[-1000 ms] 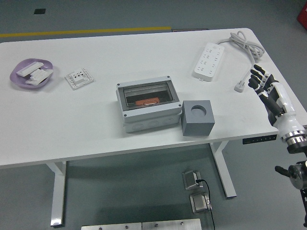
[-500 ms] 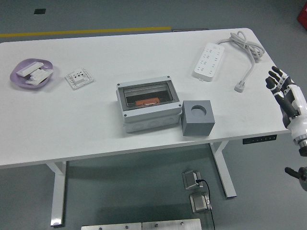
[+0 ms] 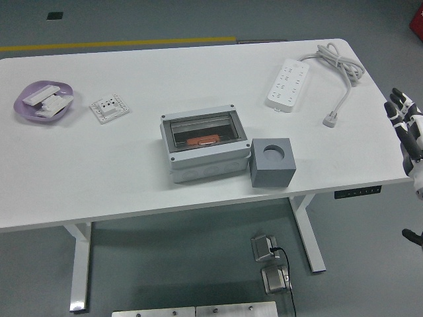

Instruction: Pick up the cylinder from the cube,place it in the box,flap close box

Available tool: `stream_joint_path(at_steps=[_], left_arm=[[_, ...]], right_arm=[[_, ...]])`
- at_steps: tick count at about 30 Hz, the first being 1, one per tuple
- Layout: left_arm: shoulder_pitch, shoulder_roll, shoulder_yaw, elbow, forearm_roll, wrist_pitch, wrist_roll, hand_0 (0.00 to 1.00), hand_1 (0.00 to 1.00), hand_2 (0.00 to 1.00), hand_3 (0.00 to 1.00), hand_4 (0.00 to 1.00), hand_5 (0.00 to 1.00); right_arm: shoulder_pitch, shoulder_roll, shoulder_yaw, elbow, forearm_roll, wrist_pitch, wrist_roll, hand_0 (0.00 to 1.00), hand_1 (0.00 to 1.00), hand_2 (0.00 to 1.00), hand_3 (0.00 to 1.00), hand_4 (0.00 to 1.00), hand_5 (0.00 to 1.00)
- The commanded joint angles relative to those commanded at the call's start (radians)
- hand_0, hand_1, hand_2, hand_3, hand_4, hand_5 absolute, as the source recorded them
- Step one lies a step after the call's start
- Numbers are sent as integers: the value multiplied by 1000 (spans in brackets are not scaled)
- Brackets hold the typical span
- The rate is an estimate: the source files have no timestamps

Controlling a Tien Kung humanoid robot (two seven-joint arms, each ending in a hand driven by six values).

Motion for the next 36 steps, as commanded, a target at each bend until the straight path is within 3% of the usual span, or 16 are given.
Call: stream_joint_path(at_steps=[6, 15, 17, 26, 31, 36], left_arm=[[-29, 18, 14, 0, 35, -4, 17, 567, 543, 483, 614, 2, 2], [-94, 44, 49, 0, 147, -30, 39, 568, 544, 484, 615, 2, 2], [-98, 45, 57, 0, 150, -32, 40, 569, 543, 486, 614, 2, 2], [-36, 36, 112, 0, 78, -35, 23, 570, 543, 486, 615, 2, 2], [12, 24, 135, 0, -2, -36, -1, 570, 544, 486, 615, 2, 2], [43, -6, 161, 0, -56, -39, -10, 571, 545, 486, 614, 2, 2]], right_arm=[[-43, 0, 40, 20, 19, -51, 65, 998, 965, 971, 961, 998, 749], [-148, 41, 99, 38, 90, -164, 209, 998, 951, 955, 943, 998, 753], [-153, 43, 102, 41, 94, -173, 221, 972, 901, 904, 893, 998, 768], [-125, 46, 42, 25, 76, -178, 223, 958, 878, 882, 872, 998, 783], [-45, 38, -19, -10, 14, -148, 174, 953, 869, 876, 866, 998, 790], [53, 26, -67, -33, -32, -112, 118, 957, 864, 869, 861, 998, 791]])
